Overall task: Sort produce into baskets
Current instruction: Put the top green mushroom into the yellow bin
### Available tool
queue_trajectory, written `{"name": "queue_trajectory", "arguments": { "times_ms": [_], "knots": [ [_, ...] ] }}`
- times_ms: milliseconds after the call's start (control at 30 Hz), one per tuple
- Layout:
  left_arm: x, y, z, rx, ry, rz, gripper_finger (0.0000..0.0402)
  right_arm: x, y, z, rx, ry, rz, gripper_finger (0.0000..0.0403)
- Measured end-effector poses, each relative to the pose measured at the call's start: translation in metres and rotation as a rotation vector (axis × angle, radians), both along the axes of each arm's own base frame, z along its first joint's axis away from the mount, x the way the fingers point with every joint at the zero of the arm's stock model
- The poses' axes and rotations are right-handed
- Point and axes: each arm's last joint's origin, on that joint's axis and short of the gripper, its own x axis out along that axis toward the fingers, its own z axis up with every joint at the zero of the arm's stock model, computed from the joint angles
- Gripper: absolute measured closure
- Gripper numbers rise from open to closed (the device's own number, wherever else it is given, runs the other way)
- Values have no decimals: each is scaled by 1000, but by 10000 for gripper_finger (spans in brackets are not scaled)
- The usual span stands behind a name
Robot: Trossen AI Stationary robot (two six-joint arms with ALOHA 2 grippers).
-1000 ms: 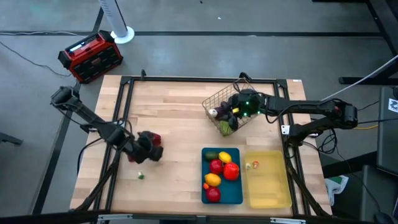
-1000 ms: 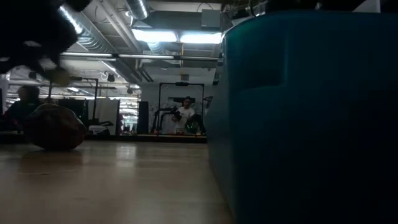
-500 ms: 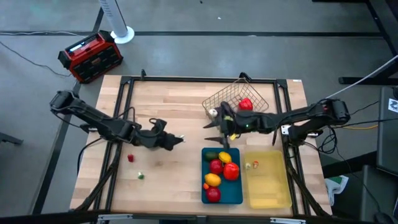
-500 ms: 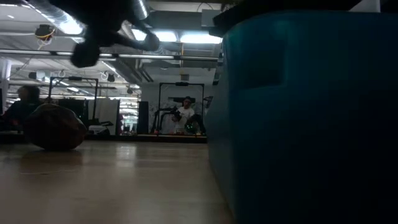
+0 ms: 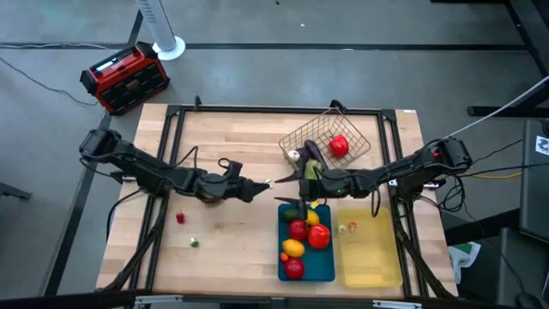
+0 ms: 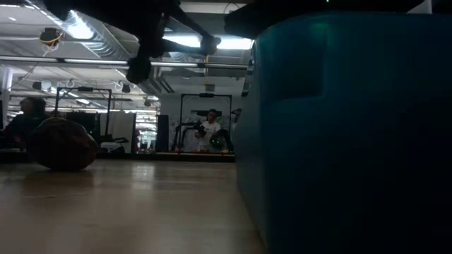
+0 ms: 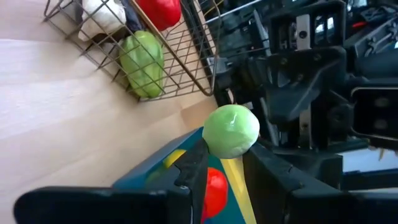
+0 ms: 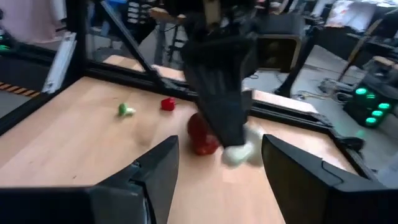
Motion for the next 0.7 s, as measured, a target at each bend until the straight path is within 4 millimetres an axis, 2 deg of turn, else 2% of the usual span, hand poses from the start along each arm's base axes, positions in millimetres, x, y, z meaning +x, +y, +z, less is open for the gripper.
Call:
{"name": "queue_trajectory", "arguments": {
  "times_ms": [300, 700],
  "knots": [
    [14, 4, -4, -23, -91, 29, 309, -1, 0, 1, -11, -11, -86, 175],
    [15, 6, -1, -32, -138, 45, 308, -1, -2, 0, -24, 0, -163, 175]
  ]
}}
